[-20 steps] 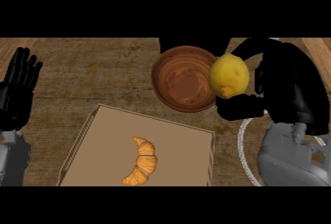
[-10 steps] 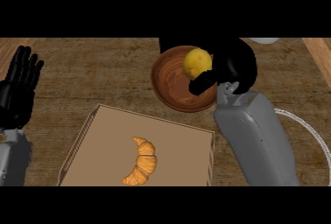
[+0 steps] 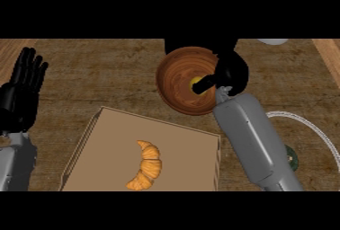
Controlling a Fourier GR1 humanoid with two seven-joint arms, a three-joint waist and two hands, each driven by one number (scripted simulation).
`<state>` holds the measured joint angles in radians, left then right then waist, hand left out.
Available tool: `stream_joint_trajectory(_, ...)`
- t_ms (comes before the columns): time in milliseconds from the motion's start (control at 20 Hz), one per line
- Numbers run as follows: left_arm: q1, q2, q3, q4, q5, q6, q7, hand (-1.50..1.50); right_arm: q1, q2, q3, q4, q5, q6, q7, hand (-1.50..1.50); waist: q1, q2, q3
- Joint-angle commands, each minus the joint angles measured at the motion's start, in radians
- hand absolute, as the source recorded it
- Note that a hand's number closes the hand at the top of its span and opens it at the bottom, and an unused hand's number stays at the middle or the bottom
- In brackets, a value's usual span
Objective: Pick the lemon from the placemat and place it in the bowl
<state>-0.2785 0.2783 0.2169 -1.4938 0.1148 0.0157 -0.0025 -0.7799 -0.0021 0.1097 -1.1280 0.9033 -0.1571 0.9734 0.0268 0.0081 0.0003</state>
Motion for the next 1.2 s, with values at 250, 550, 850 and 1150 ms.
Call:
stream_joint_trajectory(250,0.011,-0.016,-0.009,0.007,-0.014,0.009,-0.013,0.00,-0.011,0.002,-0.003,0.081,-0.112,-0.447,-0.170,-1.50,-0.002,-0.003,0.000)
stream_joint_trajectory(550,0.006,-0.001,0.017,0.043,-0.010,0.004,-0.039,0.00,0.020,-0.026,-0.105,0.036,-0.036,-0.638,-0.237,-1.50,-0.027,-0.006,0.000)
stream_joint_trajectory(850,0.033,0.007,0.026,-0.017,0.000,0.012,0.012,0.00,0.280,-0.089,-0.149,-0.283,-0.083,-0.596,-0.210,-1.50,-0.054,-0.019,0.000)
stream_joint_trajectory(1150,0.005,0.040,0.055,0.030,0.008,-0.004,0.006,0.00,0.618,-0.158,-0.146,-0.626,-0.265,-0.549,-0.352,-1.50,-0.059,-0.014,0.000)
